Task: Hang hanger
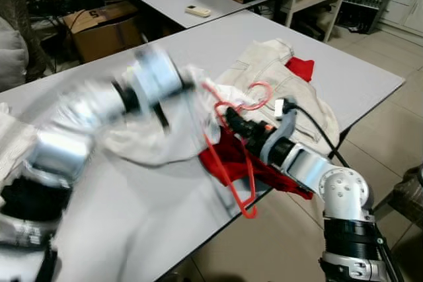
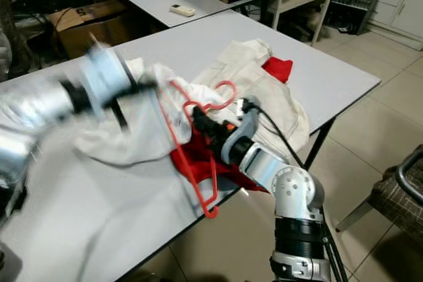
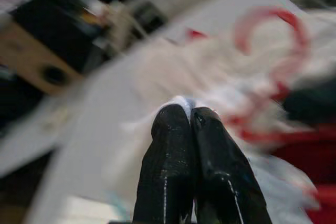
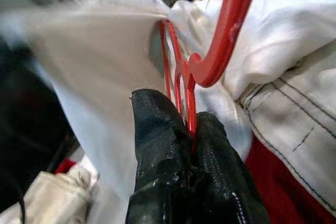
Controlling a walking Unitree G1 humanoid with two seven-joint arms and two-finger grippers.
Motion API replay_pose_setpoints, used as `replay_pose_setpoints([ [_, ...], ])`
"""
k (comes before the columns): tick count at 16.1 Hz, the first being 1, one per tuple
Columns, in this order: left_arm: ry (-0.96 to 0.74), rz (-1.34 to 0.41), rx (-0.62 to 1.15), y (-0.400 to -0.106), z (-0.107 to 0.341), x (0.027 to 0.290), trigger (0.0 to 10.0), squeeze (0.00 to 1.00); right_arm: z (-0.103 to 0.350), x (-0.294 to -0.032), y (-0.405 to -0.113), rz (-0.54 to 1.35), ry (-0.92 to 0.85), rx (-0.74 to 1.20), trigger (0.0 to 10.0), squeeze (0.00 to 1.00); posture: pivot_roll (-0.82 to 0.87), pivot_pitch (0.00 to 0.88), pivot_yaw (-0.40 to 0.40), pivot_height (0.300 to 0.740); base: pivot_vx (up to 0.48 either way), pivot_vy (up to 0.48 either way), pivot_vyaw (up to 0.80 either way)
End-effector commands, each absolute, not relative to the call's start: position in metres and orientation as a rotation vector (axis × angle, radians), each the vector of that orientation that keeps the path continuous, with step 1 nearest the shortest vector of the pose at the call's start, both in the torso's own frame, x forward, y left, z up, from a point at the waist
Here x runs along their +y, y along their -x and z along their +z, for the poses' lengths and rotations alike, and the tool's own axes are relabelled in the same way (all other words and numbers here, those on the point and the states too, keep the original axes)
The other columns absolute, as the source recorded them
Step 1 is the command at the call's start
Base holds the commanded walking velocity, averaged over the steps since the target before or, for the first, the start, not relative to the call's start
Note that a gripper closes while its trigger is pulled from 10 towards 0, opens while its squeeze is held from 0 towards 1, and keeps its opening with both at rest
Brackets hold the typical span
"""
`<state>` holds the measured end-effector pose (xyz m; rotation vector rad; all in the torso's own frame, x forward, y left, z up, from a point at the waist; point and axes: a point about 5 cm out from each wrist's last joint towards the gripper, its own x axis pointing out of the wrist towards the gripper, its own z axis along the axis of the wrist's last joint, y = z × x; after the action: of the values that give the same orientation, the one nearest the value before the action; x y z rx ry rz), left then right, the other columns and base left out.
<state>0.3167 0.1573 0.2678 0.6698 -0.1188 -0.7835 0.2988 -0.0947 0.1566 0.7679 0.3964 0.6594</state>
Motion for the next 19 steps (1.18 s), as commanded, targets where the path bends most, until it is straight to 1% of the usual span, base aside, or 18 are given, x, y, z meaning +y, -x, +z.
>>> replay_pose_setpoints([
  [1,-0.696,-0.713,-0.14,-0.319,0.281,0.174,0.0,0.0,0.181,-0.097,-0.307,0.683,-0.799,0.257,10.0,0.0,-0.17,0.0,0.07,0.719,0.0,0.0,0.0],
  [2,-0.713,-0.715,-0.115,-0.318,0.28,0.18,0.0,0.0,0.182,-0.099,-0.308,0.67,-0.827,0.253,10.0,0.0,-0.17,0.0,0.07,0.719,0.0,0.0,0.0],
  [3,-0.709,-0.757,-0.071,-0.314,0.27,0.18,0.0,0.0,0.166,-0.097,-0.303,0.666,-0.721,0.346,10.0,0.0,-0.15,0.0,0.063,0.719,0.0,0.0,0.0],
  [4,-0.709,-0.799,-0.025,-0.311,0.26,0.179,0.0,0.0,0.155,-0.095,-0.299,0.671,-0.632,0.397,10.0,0.0,-0.15,0.0,0.063,0.719,0.0,0.0,0.0],
  [5,-0.738,-0.883,0.049,-0.304,0.244,0.176,0.0,0.0,0.148,-0.093,-0.294,0.69,-0.559,0.408,10.0,0.0,-0.15,0.0,0.063,0.719,0.0,0.0,0.0],
  [6,-0.77,-0.932,0.122,-0.298,0.229,0.177,0.0,0.0,0.169,-0.092,-0.295,0.73,-0.657,0.285,10.0,0.0,-0.15,0.0,0.063,0.719,0.0,0.0,0.0],
  [7,-0.78,-0.939,0.154,-0.297,0.222,0.178,0.0,0.0,0.191,-0.095,-0.296,0.768,-0.757,0.155,10.0,0.0,-0.15,0.0,0.063,0.719,0.0,0.0,0.0],
  [8,-0.778,-0.933,0.151,-0.297,0.222,0.177,0.0,0.0,0.193,-0.097,-0.294,0.766,-0.812,0.16,10.0,0.0,-0.16,0.0,0.066,0.719,0.0,0.0,0.0],
  [9,-0.78,-0.935,0.145,-0.299,0.221,0.175,0.0,0.0,0.163,-0.097,-0.291,0.683,-0.641,0.37,10.0,0.0,-0.16,0.0,0.066,0.719,0.0,0.0,0.0],
  [10,-0.792,-0.933,0.14,-0.3,0.22,0.173,0.0,0.0,0.151,-0.096,-0.283,0.725,-0.441,0.38,10.0,0.0,-0.17,0.0,0.067,0.719,0.0,0.0,0.0],
  [11,-0.803,-0.901,0.131,-0.304,0.221,0.174,0.0,0.0,0.177,-0.092,-0.282,0.821,-0.605,0.215,10.0,0.0,-0.17,0.0,0.069,0.719,0.0,0.0,0.0],
  [12,-0.818,-0.858,0.125,-0.308,0.224,0.179,0.0,0.0,0.203,-0.095,-0.283,0.857,-0.718,0.052,10.0,0.0,-0.17,0.0,0.071,0.719,0.0,0.0,0.0],
  [13,-0.833,-0.819,0.116,-0.311,0.228,0.183,0.0,0.0,0.212,-0.097,-0.283,0.875,-0.782,0.017,10.0,0.0,-0.17,0.0,0.071,0.719,0.0,0.0,0.0],
  [14,-0.841,-0.769,0.105,-0.315,0.233,0.19,0.0,0.0,0.199,-0.097,-0.284,0.85,-0.747,0.119,10.0,0.0,-0.17,0.0,0.07,0.719,0.0,0.0,0.0],
  [15,-0.856,-0.722,0.095,-0.318,0.241,0.198,0.0,0.0,0.154,-0.098,-0.284,0.735,-0.539,0.374,10.0,0.0,-0.17,0.0,0.065,0.719,0.0,0.0,0.0],
  [16,-0.858,-0.716,0.093,-0.318,0.243,0.2,0.0,0.0,0.145,-0.099,-0.282,0.714,-0.52,0.416,10.0,0.0,-0.17,0.0,0.065,0.719,0.0,0.0,0.0],
  [17,-0.887,-0.673,0.082,-0.319,0.251,0.208,0.0,0.0,0.149,-0.097,-0.284,0.719,-0.589,0.37,10.0,0.0,-0.17,0.0,0.065,0.719,0.0,0.0,0.0],
  [19,-0.926,-0.628,0.064,-0.321,0.26,0.219,0.0,0.0,0.156,-0.092,-0.287,0.735,-0.613,0.339,10.0,0.0,-0.16,0.0,0.056,0.719,0.0,0.0,0.0],
])
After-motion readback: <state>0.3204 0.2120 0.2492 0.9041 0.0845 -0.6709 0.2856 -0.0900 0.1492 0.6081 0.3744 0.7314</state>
